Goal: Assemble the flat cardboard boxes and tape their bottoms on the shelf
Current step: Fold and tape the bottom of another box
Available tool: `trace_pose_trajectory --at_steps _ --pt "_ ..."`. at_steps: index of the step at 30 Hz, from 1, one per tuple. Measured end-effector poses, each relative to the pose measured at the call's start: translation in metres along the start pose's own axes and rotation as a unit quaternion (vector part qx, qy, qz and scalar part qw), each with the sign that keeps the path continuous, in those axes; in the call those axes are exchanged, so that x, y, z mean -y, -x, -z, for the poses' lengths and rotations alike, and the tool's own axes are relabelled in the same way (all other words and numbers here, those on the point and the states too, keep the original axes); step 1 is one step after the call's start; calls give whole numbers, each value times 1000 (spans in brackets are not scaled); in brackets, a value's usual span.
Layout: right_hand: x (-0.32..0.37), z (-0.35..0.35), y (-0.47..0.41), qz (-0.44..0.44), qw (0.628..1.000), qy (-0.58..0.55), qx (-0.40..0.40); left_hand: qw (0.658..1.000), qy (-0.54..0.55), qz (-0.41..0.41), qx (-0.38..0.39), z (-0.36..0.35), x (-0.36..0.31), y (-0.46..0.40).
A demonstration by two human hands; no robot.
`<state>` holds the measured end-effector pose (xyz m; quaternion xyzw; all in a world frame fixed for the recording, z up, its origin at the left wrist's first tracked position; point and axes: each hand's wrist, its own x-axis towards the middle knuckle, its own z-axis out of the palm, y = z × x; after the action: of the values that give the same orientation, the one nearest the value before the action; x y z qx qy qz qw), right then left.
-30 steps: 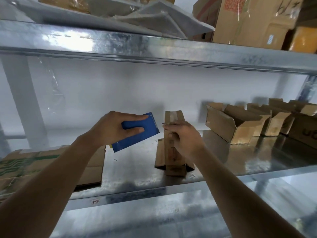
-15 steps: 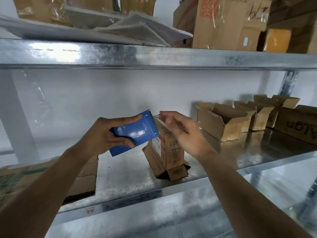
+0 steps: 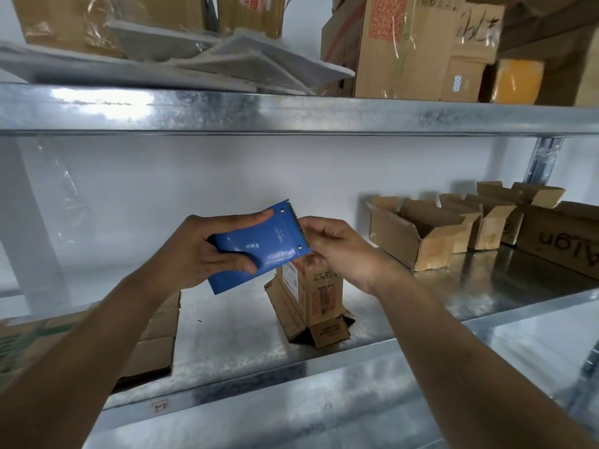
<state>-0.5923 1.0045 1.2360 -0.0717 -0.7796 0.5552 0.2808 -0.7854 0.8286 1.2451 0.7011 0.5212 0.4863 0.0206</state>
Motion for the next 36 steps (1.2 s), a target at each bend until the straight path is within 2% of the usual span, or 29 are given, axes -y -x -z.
trace_pose_trajectory --at_steps 4,8,18,21,25,36 --pt "-1 -1 1 -75 993 -87 4 1000 12 -1 -10 -6 -5 -3" --pt "-1 -1 7 -133 974 -175 47 1000 17 -11 -1 -11 -9 -5" --pt "-3 2 12 -116 972 -204 -22 1000 14 14 17 -7 -6 0" --pt "-5 1 12 -99 977 -187 -12 1000 16 16 15 -8 -6 1" --pt "-9 1 10 -77 982 -167 -52 999 24 26 18 -7 -4 1" --pt "-19 -3 5 -82 976 -196 -38 999 24 31 13 -7 3 5"
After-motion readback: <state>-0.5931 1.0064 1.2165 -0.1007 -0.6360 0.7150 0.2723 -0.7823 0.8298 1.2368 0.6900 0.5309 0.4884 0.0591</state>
